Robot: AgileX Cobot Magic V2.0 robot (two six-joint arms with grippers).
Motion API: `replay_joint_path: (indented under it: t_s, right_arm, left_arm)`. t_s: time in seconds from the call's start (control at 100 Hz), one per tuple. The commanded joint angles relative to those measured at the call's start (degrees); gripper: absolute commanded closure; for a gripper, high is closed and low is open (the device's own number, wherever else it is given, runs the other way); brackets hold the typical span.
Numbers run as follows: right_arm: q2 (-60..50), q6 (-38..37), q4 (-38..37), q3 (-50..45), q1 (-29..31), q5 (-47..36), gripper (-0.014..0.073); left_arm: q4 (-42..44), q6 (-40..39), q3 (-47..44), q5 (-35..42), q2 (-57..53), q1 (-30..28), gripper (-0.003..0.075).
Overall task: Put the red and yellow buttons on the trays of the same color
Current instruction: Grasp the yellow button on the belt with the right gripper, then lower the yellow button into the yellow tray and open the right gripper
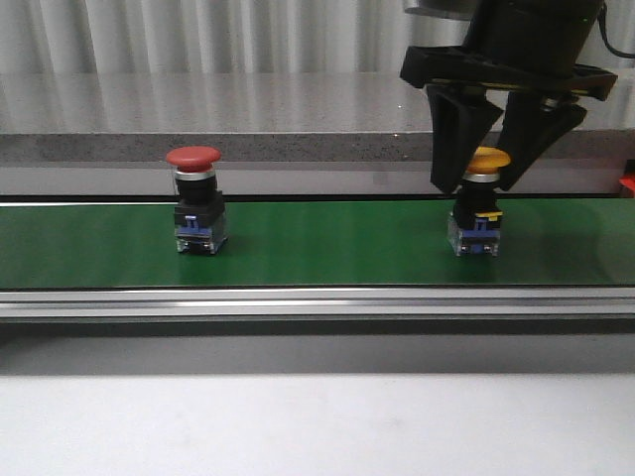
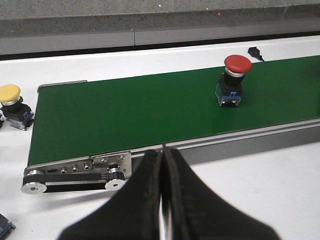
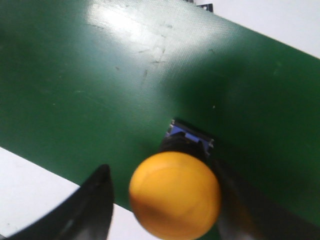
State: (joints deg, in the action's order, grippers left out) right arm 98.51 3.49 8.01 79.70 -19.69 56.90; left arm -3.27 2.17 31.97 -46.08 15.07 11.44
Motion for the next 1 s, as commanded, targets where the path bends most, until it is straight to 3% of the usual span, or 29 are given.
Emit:
replay_joint_path:
  t_s: [0.0, 0.16, 0.43, 0.99]
  right_arm:
    - [-2.4, 0.8, 0.0, 1.9, 0.0, -1.2, 0.0344]
    - [-2.5, 0.8, 0.0, 1.9, 0.0, 0.0, 0.045]
    - [-5.7, 0.8, -0.1, 1.9, 2.7, -0.2, 0.0454]
    - [-9.5, 0.3, -0.1, 1.9, 27.5, -1.2, 0.0454]
  left_arm:
    - [-0.7, 0.1, 1.4, 4.1, 0.6, 0.4, 0.0741]
    - [-0.7, 0.1, 1.4, 4.1, 0.6, 0.4, 0.0741]
    - [-0.7, 0.1, 1.4, 4.1, 0.6, 0.4, 0.0741]
    - [-0.7, 0.1, 1.4, 4.1, 0.6, 0.4, 0.0741]
